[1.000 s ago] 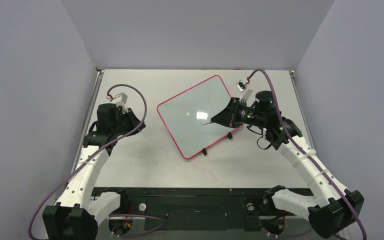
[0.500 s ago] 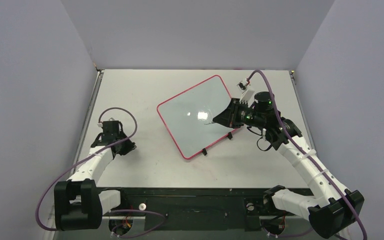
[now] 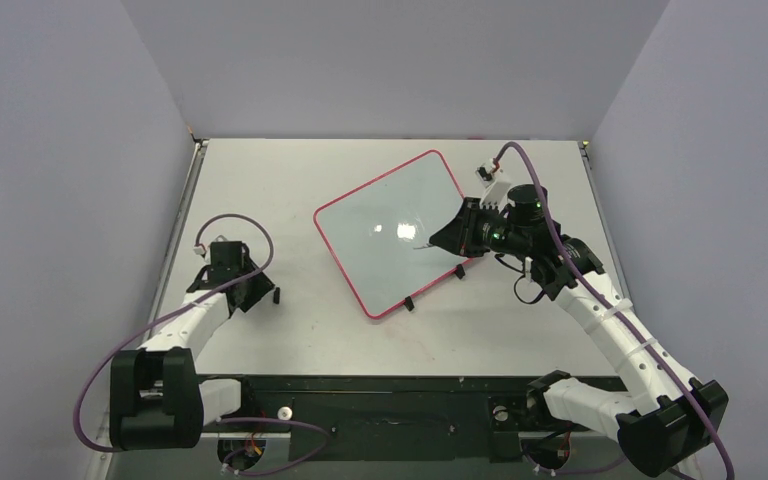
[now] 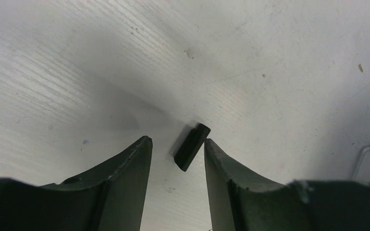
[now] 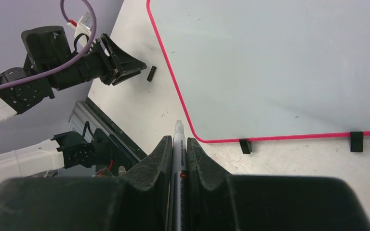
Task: Write a sentence on the whiteboard
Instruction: Place the pen cap at the center of the board, then hold the whiteboard at the center of the board.
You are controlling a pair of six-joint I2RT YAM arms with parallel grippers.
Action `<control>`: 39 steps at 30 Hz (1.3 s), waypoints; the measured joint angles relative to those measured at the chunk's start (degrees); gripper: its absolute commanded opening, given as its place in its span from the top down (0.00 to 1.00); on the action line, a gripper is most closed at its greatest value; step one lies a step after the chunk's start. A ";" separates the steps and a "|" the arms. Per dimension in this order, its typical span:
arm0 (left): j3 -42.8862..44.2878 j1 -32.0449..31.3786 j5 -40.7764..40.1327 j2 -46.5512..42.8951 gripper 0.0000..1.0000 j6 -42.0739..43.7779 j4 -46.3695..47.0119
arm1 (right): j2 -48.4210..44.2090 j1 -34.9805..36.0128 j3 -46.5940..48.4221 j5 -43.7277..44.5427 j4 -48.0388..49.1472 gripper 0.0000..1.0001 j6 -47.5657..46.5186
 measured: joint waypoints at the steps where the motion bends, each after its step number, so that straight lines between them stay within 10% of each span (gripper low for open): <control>1: 0.09 0.00 -0.28 -0.22 0.58 0.15 -0.20 | 0.00 0.00 0.00 0.26 -0.17 1.00 -0.24; 16: 20.35 0.00 9.94 -2.03 0.52 13.88 -1.22 | 0.42 0.02 0.57 4.11 -3.30 1.00 -3.48; 39: 76.48 -10.16 63.76 51.58 0.53 26.23 -9.57 | 7.02 2.29 8.87 10.86 -5.99 1.00 -5.75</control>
